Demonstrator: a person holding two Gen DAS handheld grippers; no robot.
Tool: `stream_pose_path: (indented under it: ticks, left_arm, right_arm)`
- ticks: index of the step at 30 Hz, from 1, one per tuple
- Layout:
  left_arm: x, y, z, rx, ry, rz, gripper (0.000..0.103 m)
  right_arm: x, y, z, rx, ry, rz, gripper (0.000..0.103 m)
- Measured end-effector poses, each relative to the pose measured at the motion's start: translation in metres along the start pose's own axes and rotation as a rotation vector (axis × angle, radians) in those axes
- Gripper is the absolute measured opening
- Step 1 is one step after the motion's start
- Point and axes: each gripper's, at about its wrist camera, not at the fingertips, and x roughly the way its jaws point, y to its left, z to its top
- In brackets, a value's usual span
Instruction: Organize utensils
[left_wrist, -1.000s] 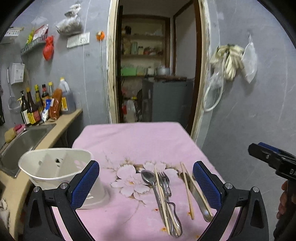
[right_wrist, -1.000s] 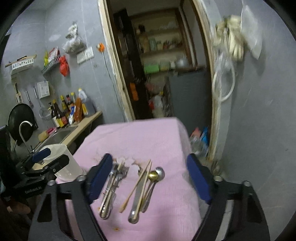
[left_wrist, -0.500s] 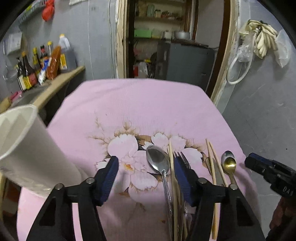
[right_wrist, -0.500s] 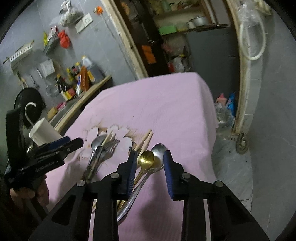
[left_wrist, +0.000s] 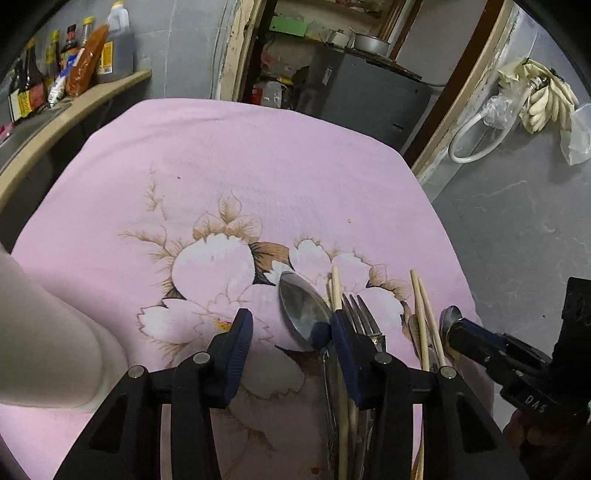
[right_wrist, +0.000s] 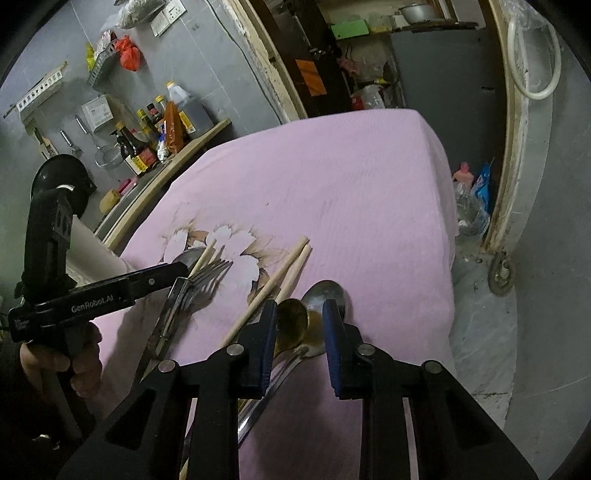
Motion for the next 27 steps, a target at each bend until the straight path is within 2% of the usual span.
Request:
stream_pose_path:
  ticks: [1, 6, 9, 11, 14, 20, 27]
  left_arm:
    - [0.001, 0.000, 0.000, -0.003, 0.002, -0.010, 0.040]
    - [0.007, 0.002, 0.003, -0.039, 0.035, -0.112, 0.016]
    - [0.009, -0.005, 0.005, -0.015, 0.045, -0.145, 0.007]
    - [0.008, -0.009, 0.006, 0.004, 0.047, -0.139, 0.004]
    - [0.000, -0.013, 0.009, 0.016, 0.036, -0.134, 0.003]
    - [-0.046, -0.015, 0.013, 0.022, -0.065, -0.182, 0.003]
    - [-0.109, 0.002, 0.015, 0.054, -0.216, -0.269, 0.003]
  right_arm:
    - [0.002, 0.001, 0.000, 0.000, 0.005, 0.003, 0.016]
    - [0.007, 0.004, -0.001, 0.007, 0.023, 0.029, 0.007]
    - [0.007, 0.005, 0.000, 0.021, 0.033, 0.046, 0.005]
    - [0.004, 0.008, 0.001, 0.023, 0.032, 0.050, 0.005]
    - [-0.007, 0.016, 0.002, 0.028, 0.014, 0.043, 0.003]
    - [-0.044, 0.039, 0.000, 0.045, -0.071, -0.012, 0.003]
    - [-0.108, 0.087, -0.006, 0.042, -0.268, -0.143, 0.003]
